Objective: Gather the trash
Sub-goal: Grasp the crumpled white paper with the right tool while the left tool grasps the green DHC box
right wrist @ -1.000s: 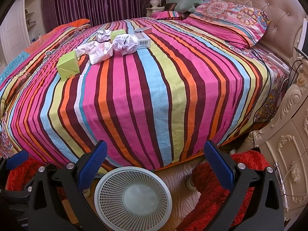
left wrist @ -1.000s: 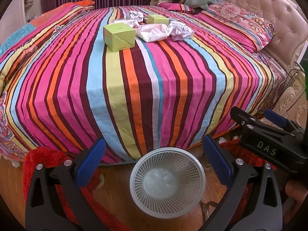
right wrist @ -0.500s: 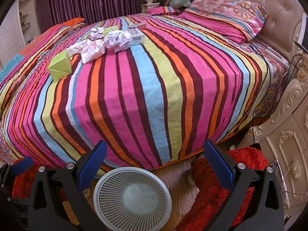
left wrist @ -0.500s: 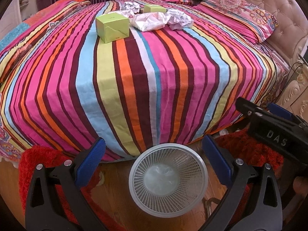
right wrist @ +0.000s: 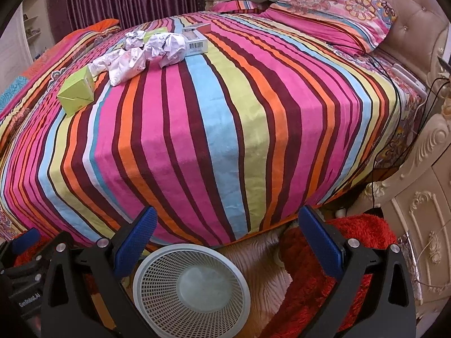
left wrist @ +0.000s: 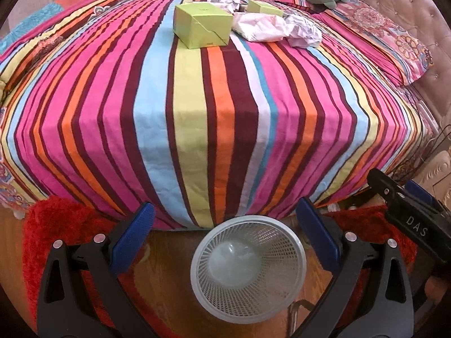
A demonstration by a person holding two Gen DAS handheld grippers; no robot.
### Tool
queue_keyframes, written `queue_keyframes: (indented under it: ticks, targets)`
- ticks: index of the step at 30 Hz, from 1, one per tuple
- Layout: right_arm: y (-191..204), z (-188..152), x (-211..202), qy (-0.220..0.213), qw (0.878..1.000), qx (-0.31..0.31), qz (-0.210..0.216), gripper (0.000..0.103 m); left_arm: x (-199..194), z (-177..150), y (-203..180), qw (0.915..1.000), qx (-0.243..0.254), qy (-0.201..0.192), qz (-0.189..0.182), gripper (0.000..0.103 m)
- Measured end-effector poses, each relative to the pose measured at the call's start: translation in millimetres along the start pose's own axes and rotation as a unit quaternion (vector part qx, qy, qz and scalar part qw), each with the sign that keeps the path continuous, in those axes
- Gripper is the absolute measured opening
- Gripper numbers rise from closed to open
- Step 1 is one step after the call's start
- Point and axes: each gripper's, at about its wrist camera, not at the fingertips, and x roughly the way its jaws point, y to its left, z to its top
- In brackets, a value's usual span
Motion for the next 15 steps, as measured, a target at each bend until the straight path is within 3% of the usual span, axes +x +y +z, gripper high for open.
queue_keyframes:
  ticks: [10,15]
  targets:
    - [9.6,31.7,2.9,-0.02,0.999,-0.01,0.028,0.096,-11.4,46.8,-1.9,0.9986,0.018,-0.039,0.029,0.097]
    - [14.9,52.4,9.3,-0.038,0.998,-0.016,0.042,0.096,-5.9,77.5,5.2,0.9984,-0.005,-0.052,0.022,0.097]
